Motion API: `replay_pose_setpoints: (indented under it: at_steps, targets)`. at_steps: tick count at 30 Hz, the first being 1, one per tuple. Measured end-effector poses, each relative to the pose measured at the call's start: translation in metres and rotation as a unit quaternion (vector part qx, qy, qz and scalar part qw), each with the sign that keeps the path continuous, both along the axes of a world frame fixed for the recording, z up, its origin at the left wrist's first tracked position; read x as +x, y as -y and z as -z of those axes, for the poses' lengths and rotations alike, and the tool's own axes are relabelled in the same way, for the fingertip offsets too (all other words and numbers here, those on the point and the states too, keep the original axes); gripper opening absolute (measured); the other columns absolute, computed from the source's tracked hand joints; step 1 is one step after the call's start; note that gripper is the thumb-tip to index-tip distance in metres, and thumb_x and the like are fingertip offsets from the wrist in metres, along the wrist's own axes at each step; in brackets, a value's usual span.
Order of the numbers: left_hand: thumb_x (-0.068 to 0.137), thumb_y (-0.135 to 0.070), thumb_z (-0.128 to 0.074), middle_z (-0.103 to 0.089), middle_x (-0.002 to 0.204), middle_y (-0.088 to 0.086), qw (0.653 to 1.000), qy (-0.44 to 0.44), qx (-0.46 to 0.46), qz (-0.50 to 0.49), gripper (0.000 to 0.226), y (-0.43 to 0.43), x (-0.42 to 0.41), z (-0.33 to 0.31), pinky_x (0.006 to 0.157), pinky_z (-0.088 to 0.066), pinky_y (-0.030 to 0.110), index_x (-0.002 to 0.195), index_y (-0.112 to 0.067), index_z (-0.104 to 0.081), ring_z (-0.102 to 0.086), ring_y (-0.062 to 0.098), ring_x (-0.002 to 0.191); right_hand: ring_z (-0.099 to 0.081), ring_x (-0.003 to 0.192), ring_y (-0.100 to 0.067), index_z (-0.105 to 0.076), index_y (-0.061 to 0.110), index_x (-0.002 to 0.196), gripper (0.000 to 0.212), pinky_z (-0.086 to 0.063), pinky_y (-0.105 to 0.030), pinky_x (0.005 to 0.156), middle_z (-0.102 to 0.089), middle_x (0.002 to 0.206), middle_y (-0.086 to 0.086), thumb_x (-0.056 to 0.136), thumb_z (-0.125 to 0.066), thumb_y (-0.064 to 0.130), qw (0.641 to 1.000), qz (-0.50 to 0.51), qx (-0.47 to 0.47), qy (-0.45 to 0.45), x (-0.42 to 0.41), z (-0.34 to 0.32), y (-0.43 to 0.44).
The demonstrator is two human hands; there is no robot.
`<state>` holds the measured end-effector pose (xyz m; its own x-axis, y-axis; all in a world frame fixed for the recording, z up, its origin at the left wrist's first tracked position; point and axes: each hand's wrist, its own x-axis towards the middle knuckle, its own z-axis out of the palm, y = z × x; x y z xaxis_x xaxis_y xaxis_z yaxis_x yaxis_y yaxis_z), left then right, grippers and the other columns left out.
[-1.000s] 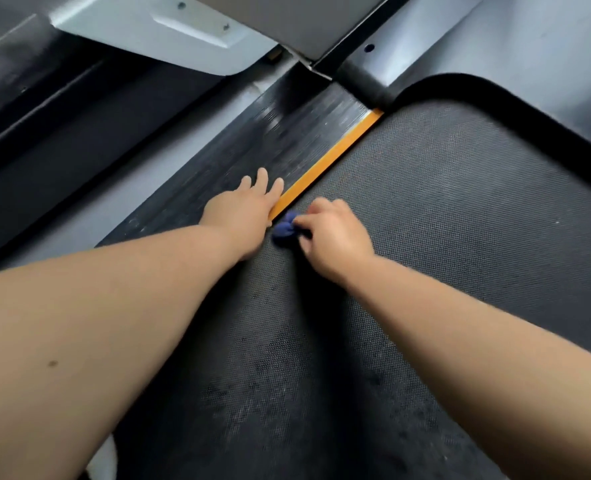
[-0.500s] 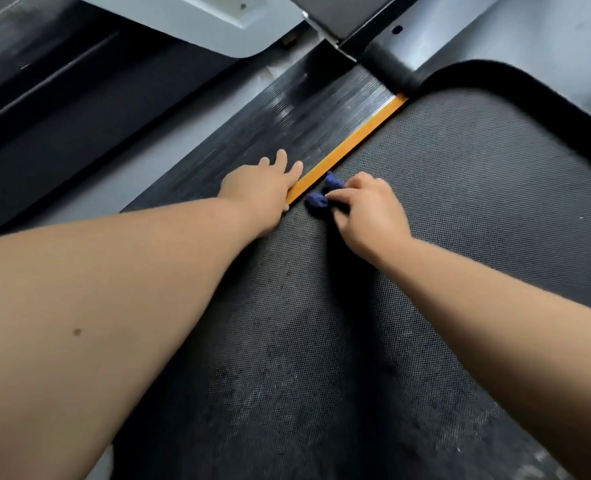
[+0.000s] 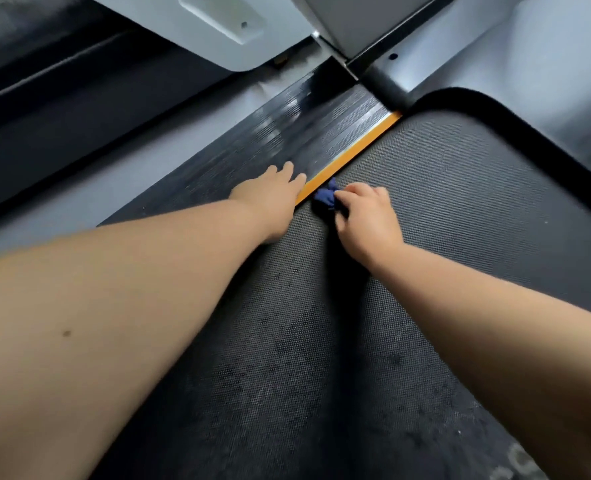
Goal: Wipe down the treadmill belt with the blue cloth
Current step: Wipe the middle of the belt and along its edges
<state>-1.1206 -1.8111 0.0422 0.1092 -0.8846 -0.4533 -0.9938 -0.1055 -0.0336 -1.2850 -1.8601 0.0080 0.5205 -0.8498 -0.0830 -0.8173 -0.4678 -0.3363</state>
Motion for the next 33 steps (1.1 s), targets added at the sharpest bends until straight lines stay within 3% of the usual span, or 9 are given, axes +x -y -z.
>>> replay_pose_setpoints:
  at_steps: [4, 9, 12, 16, 18, 21, 24, 30, 33]
  targets:
    - [0.093, -0.034, -0.057, 0.008, 0.16, 0.002, 0.999, -0.039, 0.025, 0.015, 0.079, -0.032, 0.026, -0.002, 0.113, -0.026, 0.048, 0.152, -0.027, -0.004, 0.001, 0.026, 0.147, -0.041, 0.106, -0.029, -0.064, 0.016, 0.114, 0.027, -0.039, -0.035, 0.091, -0.055, 0.124, 0.0, 0.091, -0.052, 0.019, 0.998, -0.07, 0.007, -0.006, 0.0, 0.001, -0.015]
    - [0.084, -0.033, -0.069, 0.013, 0.159, -0.004, 0.988, -0.031, 0.104, 0.112, 0.098, -0.034, 0.055, -0.016, 0.111, -0.031, 0.048, 0.151, -0.034, 0.002, -0.001, 0.022, 0.147, -0.033, 0.12, -0.031, -0.055, 0.019, 0.126, 0.035, -0.036, -0.041, 0.098, -0.044, 0.137, 0.001, 0.095, -0.043, 0.029, 0.995, 0.093, 0.022, 0.005, 0.01, -0.002, -0.019]
    - [0.085, -0.034, -0.068, 0.012, 0.159, -0.001, 0.985, -0.008, 0.099, 0.141, 0.098, -0.032, 0.054, -0.017, 0.109, -0.034, 0.048, 0.151, -0.031, 0.003, -0.003, 0.024, 0.147, -0.032, 0.119, -0.031, -0.051, 0.019, 0.128, 0.037, -0.034, -0.041, 0.097, -0.04, 0.142, 0.004, 0.093, -0.041, 0.024, 0.998, 0.024, 0.05, 0.002, 0.016, -0.003, -0.045]
    - [0.085, -0.036, -0.067, 0.011, 0.159, 0.006, 0.98, 0.024, 0.099, 0.172, 0.098, -0.031, 0.048, -0.016, 0.108, -0.036, 0.044, 0.152, -0.025, 0.004, -0.006, 0.029, 0.146, -0.033, 0.118, -0.026, -0.047, 0.033, 0.135, 0.046, -0.039, -0.04, 0.095, -0.035, 0.144, 0.013, 0.091, -0.044, 0.021, 0.991, -0.115, 0.039, -0.053, -0.001, -0.006, -0.069]
    - [0.085, -0.035, -0.068, 0.01, 0.159, 0.007, 0.979, 0.026, 0.096, 0.177, 0.099, -0.03, 0.048, -0.019, 0.107, -0.037, 0.044, 0.152, -0.023, 0.003, -0.008, 0.031, 0.146, -0.034, 0.115, -0.025, -0.048, 0.038, 0.132, 0.043, -0.042, -0.04, 0.091, -0.037, 0.141, 0.013, 0.092, -0.044, 0.023, 0.988, -0.127, 0.03, -0.076, -0.003, -0.01, -0.073]
    - [0.084, -0.032, -0.069, 0.009, 0.159, 0.008, 0.979, 0.023, 0.099, 0.174, 0.099, -0.031, 0.049, -0.019, 0.105, -0.04, 0.045, 0.152, -0.023, 0.003, -0.008, 0.033, 0.146, -0.036, 0.114, -0.029, -0.058, 0.035, 0.122, 0.037, -0.04, -0.037, 0.09, -0.045, 0.133, 0.006, 0.091, -0.047, 0.019, 0.996, 0.076, 0.024, -0.037, -0.011, -0.015, -0.048]
    - [0.085, -0.028, -0.068, 0.01, 0.159, 0.008, 0.981, 0.019, 0.092, 0.168, 0.098, -0.032, 0.047, -0.016, 0.101, -0.042, 0.043, 0.152, -0.022, 0.003, -0.006, 0.033, 0.146, -0.039, 0.115, -0.035, -0.062, 0.025, 0.118, 0.033, -0.039, -0.033, 0.091, -0.046, 0.132, -0.005, 0.088, -0.052, 0.018, 0.961, 0.274, 0.042, -0.02, -0.011, -0.012, -0.019]
    - [0.087, -0.027, -0.066, 0.011, 0.159, 0.006, 0.985, -0.004, 0.079, 0.151, 0.094, -0.037, 0.049, -0.015, 0.105, -0.039, 0.045, 0.152, -0.022, 0.002, -0.003, 0.031, 0.146, -0.044, 0.103, -0.033, -0.064, 0.021, 0.116, 0.031, -0.041, -0.034, 0.085, -0.052, 0.12, -0.007, 0.087, -0.053, 0.021, 0.994, 0.089, 0.043, 0.039, 0.043, 0.003, -0.107]
    - [0.087, -0.029, -0.066, 0.01, 0.159, 0.006, 0.985, -0.005, 0.078, 0.156, 0.093, -0.036, 0.05, -0.016, 0.104, -0.04, 0.044, 0.152, -0.022, 0.001, -0.004, 0.03, 0.146, -0.043, 0.104, -0.031, -0.063, 0.02, 0.118, 0.032, -0.039, -0.035, 0.085, -0.053, 0.118, -0.007, 0.087, -0.054, 0.021, 0.999, 0.033, 0.015, 0.029, 0.039, 0.005, -0.093]
